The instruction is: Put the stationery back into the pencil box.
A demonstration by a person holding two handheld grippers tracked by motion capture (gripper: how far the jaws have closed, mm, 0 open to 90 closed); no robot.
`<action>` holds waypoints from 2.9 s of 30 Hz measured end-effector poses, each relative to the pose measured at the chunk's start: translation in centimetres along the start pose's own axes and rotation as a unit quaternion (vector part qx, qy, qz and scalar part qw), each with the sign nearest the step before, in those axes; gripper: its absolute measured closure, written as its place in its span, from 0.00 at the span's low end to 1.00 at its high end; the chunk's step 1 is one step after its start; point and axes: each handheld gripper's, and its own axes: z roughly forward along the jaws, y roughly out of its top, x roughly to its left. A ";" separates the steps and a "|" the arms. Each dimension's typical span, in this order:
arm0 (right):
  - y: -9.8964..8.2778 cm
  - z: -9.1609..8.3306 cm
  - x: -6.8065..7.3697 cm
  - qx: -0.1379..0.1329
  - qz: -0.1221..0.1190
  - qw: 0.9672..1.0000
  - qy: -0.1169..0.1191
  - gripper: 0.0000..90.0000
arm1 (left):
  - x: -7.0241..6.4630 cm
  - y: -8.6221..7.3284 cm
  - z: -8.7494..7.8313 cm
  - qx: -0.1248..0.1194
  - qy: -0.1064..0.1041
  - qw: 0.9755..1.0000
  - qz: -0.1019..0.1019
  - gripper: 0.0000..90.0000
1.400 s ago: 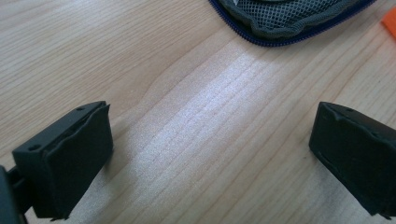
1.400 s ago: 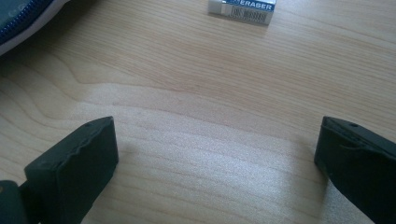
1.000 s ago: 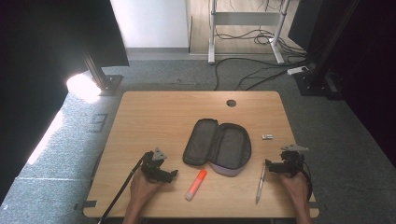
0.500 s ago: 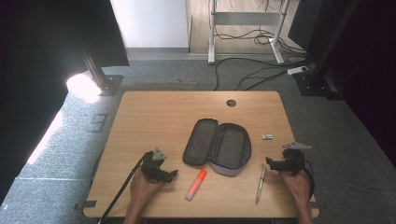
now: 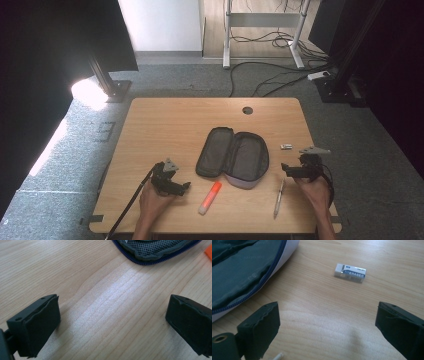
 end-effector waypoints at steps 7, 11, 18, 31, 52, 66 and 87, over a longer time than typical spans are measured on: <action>0.9 0.6 -0.1 0.004 -0.005 1.000 0.002 0.12 | 0.0 0.0 0.0 0.000 0.000 1.000 0.000 0.00; 1.3 1.1 0.0 0.007 -0.008 1.000 0.004 0.14 | 0.0 0.0 0.0 0.000 0.000 1.000 0.000 0.00; 1.8 1.9 -0.2 0.014 -0.009 1.000 -0.003 0.16 | 0.0 0.0 0.0 0.000 -0.001 1.000 0.000 0.00; 3.3 3.0 -1.4 0.013 -0.001 1.000 -0.015 0.28 | 0.0 0.0 0.0 -0.001 -0.001 1.000 0.001 0.00; 4.3 6.1 -3.0 0.029 0.019 0.999 -0.024 0.41 | 0.0 0.0 0.0 0.000 0.000 1.000 0.001 0.00; 4.3 7.4 -3.2 0.029 0.021 0.999 -0.026 0.48 | 0.0 0.0 0.0 -0.001 -0.001 1.000 0.001 0.00; 4.2 5.8 -2.9 0.014 0.030 0.999 -0.027 0.51 | 0.0 0.0 0.0 -0.001 -0.001 1.000 0.001 0.00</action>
